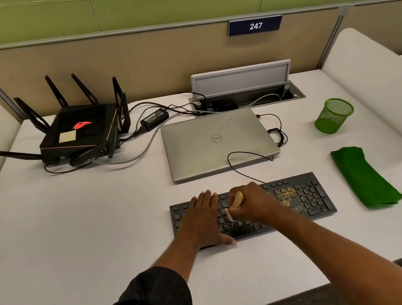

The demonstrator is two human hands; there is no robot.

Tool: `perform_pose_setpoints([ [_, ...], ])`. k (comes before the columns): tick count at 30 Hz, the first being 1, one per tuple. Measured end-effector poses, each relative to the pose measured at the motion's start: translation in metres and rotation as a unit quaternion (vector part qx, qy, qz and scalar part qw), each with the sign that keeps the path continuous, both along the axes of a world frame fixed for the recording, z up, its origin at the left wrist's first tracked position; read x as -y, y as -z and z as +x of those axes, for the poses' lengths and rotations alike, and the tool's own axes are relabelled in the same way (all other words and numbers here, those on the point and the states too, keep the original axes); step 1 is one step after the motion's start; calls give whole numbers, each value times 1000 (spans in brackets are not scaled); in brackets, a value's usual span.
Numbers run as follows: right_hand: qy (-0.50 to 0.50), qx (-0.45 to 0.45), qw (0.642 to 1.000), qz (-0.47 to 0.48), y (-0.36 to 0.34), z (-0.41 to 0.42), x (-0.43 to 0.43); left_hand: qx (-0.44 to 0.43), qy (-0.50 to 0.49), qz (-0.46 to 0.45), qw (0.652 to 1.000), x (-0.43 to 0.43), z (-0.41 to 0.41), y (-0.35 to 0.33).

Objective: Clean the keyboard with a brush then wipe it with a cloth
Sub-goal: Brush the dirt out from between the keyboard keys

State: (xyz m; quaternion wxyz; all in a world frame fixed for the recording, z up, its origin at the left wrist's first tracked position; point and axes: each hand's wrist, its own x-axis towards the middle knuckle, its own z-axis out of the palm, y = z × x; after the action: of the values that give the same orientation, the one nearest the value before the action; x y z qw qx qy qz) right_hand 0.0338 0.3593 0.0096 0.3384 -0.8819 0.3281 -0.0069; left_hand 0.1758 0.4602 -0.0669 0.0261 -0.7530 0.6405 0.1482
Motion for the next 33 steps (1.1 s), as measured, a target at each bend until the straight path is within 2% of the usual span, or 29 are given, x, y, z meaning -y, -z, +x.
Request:
perform_pose_setpoints([
  [4,27,48,999,-1,-2,1,5,1,-10,-4,1000,-2,0,-1],
  [9,-20,-11,1000,-6,0,0,4,1,-15,0,1000,-1,-1,0],
  [14,4,26,1000,4,-2,1,7,0,-20,5,1000,0,-2,0],
  [19,-25,-15,1000,7,1,1,6,-7,-21,5,1000,-2,-3,-3],
  [26,31,85,996,22,-2,4,3,-24,-29,11,999,-6,2,-4],
  [33,-10,21,1000,12,6,6,-5,-16,-26,12,999,-7,2,-4],
])
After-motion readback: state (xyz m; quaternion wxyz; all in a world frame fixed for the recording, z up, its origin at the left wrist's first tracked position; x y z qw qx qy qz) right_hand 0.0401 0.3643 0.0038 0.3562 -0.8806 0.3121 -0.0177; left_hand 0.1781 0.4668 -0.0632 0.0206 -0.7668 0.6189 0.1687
